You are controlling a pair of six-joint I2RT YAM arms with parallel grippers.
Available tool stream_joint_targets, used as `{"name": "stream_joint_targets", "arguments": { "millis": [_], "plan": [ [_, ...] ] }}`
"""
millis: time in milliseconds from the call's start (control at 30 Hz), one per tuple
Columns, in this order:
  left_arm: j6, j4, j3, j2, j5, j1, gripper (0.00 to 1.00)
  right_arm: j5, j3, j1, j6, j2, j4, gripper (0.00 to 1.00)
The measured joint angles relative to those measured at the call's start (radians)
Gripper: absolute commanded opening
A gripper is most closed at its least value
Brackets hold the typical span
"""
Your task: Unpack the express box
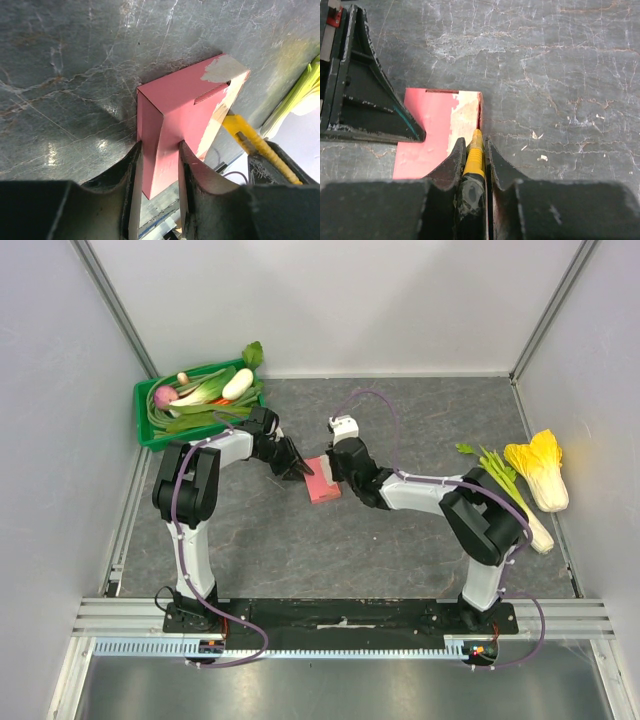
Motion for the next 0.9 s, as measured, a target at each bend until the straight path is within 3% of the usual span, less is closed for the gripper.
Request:
{"name": "stream_joint_targets", "arguments": {
  "millis": [233, 500, 600, 767, 900],
  "plan": [
    [-0.012, 0.006, -0.004, 0.0, 0.003, 0.002, 0.36, -0.006, -0.016, 0.014, 0.026, -0.074, -0.108, 0.0],
    [-0.017, 0.022, -0.014, -0.002, 0.009, 0.003, 0.64, 0.012, -0.006, 0.015, 0.051, -0.162, -0.191, 0.0],
    [-0.015, 0.036, -0.016, -0.016, 0.005, -0.001, 0.67, 0.021, 0.027, 0.015, 0.051, -0.164, -0.2, 0.0],
    [0.001, 0.04, -0.037, -0.048, -0.036, -0.006, 0.66, 0.026, 0.077, 0.005, 0.05, -0.163, -0.209, 0.0],
    [0.03, 0.031, -0.07, -0.087, -0.098, -0.005, 0.54, 0.034, 0.098, -0.014, 0.037, -0.159, -0.229, 0.0]
  ]
}}
